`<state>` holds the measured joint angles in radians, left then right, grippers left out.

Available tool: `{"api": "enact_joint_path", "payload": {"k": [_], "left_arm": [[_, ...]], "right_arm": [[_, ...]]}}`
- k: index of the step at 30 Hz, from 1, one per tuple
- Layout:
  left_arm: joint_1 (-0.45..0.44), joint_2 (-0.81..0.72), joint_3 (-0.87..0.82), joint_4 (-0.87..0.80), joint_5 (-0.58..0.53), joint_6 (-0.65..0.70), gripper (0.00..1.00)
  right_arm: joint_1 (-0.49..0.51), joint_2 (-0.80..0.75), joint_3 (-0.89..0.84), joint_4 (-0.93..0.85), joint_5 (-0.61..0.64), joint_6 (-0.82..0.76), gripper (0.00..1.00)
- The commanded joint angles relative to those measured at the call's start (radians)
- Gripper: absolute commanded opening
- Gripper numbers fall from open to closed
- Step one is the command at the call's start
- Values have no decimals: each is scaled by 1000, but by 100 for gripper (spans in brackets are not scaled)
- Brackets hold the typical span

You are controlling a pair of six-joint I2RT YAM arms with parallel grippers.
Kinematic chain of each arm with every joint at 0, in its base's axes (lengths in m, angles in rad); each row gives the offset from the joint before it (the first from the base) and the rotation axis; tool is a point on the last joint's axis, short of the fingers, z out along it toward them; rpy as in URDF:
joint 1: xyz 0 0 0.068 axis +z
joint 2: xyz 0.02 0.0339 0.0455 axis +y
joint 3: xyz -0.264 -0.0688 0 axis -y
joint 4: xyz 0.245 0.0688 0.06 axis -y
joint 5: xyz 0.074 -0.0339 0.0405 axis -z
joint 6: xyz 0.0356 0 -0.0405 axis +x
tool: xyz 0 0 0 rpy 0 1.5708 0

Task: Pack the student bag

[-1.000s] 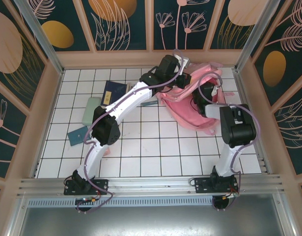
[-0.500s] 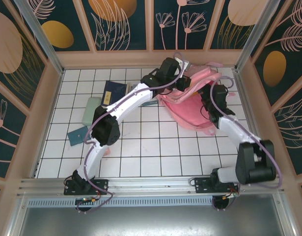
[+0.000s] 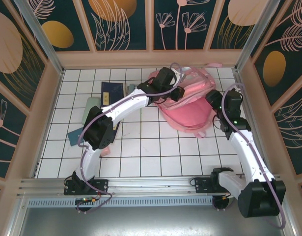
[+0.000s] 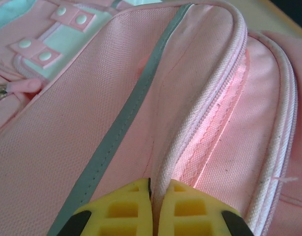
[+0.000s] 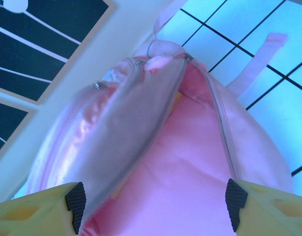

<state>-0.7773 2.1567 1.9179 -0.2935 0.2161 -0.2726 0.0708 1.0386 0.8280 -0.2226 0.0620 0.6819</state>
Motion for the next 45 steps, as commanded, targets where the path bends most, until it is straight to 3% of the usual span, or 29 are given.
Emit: {"api": "enact_joint_path", "payload": {"k": [1,5,8,11,16,21,30,33,45], "left_arm": [[18,-68,-54,7,-80,12,0],[18,-91,-106,1,-90,30,3],[18,-102,-125,-22,-94,25,33],[18,-125,-159,-28,-118,-1,41],[22,-194,-293,12,-229,-108,70],[76,-262,-476,119,-218,-277,70],[189,-136,-499,145,-222,-434,58],[205,-69,-460,147,-206,-450,55],[210,174,-161,122,-87,-425,50]], "right_arm": [[-8,104,112,-12,-8,-121,78],[-12,356,311,-94,-42,-215,79],[-14,506,405,-132,-74,-266,78],[-11,576,420,-110,-87,-295,78],[-8,671,433,-125,-65,-298,77],[18,688,365,-104,-77,-275,70],[114,614,140,-84,-83,-244,50],[140,566,68,-95,-99,-227,44],[409,336,-138,-89,-168,-17,44]]}}
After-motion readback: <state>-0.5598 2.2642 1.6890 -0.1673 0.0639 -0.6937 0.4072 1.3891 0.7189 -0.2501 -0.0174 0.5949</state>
